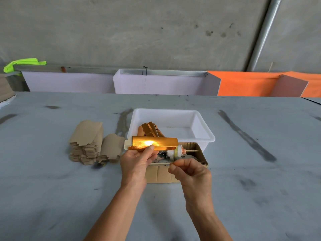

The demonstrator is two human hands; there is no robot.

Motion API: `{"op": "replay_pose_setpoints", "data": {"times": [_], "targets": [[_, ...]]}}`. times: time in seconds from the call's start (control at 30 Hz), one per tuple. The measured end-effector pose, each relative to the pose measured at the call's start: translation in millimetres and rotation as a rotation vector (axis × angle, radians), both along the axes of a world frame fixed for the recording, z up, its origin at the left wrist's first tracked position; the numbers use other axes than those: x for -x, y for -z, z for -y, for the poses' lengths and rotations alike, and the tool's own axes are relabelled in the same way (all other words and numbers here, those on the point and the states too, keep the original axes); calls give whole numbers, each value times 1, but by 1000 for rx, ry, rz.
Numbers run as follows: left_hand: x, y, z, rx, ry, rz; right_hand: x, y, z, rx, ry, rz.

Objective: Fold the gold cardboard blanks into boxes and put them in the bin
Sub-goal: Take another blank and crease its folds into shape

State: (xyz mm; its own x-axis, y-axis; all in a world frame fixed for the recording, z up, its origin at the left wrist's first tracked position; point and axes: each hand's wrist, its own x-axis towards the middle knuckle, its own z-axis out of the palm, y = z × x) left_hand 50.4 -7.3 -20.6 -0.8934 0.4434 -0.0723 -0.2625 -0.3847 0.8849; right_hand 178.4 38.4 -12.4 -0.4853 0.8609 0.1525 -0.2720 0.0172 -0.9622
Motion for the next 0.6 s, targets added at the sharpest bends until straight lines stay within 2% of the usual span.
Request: {"op": "replay_pose_setpoints", "data": {"times": [0.27,0.6], "targets": [[-18,4,12,-31,76,-62,7,-14,10,19,-103,-122],[-29,-1,23,-97,86,-124,13,-20,11,59,-69,-17]]}}
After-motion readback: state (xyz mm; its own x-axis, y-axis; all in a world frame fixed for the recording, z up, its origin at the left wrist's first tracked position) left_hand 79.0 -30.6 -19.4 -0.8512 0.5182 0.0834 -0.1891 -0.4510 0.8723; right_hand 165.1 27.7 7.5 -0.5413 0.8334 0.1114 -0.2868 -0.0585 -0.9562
